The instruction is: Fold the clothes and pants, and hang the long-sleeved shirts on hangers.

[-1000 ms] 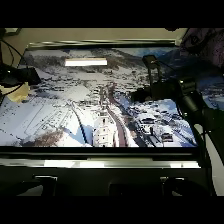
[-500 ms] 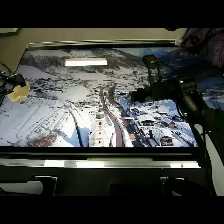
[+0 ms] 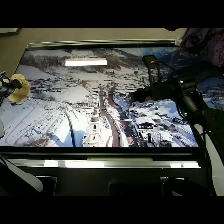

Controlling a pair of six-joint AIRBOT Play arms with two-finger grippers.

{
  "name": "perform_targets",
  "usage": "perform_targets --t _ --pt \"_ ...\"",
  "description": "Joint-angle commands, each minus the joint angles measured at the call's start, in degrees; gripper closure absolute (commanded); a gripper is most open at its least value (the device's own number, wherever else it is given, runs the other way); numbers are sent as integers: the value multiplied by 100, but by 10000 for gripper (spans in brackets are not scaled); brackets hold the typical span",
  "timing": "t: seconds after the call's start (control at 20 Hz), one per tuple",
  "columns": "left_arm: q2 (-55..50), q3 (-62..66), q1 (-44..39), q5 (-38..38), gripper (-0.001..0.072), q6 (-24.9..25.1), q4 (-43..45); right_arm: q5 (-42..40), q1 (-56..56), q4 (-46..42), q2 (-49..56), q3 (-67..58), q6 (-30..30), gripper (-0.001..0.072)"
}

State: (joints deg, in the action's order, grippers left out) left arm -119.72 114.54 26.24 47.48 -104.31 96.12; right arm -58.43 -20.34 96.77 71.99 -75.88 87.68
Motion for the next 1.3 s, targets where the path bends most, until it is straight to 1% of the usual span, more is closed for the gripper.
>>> perform_targets --t 0.0,0.05,0.1,0.15,0.2,0.3,0.35,0.45,0.55,0.6,0.65,0.75,0.8,0.9,1.0,1.05,1.15,1.2,1.25 --pt "-649 267 59 -811 -13 83 7 2 -4 2 -2 -4 -2 601" --pt "-732 267 57 -927 -13 81 4 2 -4 2 -2 -4 -2 601" --pt "-791 267 46 -957 67 81 -42 2 -4 2 -2 -4 -2 601" --pt "-793 267 28 -855 660 85 -90 2 -4 2 -2 -4 -2 601" --pt "-752 267 0 -752 690 127 -146 2 -4 2 -2 -4 -2 601" --pt "-562 269 -136 -302 692 131 -219 2 -4 2 -2 -4 -2 601" --pt "-400 267 -247 -11 693 245 -315 2 -4 2 -2 -4 -2 601" --pt "13 264 -549 776 696 695 -817 2 -4 2 -2 -4 -2 601" --pt "645 -4 -986 1451 696 828 -1300 2 -4 2 -2 -4 -2 601" --pt "1071 -321 -1246 1589 696 831 -1582 2 -4 2 -2 -4 -2 601" --pt "1471 -629 -1523 1805 696 804 -1670 2 -4 2 -2 -4 -2 601" --pt "2361 -1331 -2212 2328 696 610 -1718 2 -4 2 -2 -4 -2 601" --pt "2859 -1705 -2621 2448 696 516 -1729 2 -4 2 -2 -4 -2 601" --pt "3748 -2317 -3427 2479 696 -68 -1733 2 -4 2 -2 -4 -2 601" --pt "4382 -2708 -4232 2520 695 -597 -1786 2 -4 2 -2 -4 -2 601" --pt "4581 -2835 -4607 2498 695 -796 -1941 2 -4 2 -2 -4 -2 601" --pt "4697 -2946 -5418 2496 694 -1005 -2253 2 -4 2 -2 -4 -2 601" --pt "4658 -2999 -5847 2396 694 -1215 -2260 4 -4 2 -2 -4 -2 601" --pt "4614 -3104 -6218 2140 694 -1344 -2260 7 -4 2 -2 -4 -2 601"
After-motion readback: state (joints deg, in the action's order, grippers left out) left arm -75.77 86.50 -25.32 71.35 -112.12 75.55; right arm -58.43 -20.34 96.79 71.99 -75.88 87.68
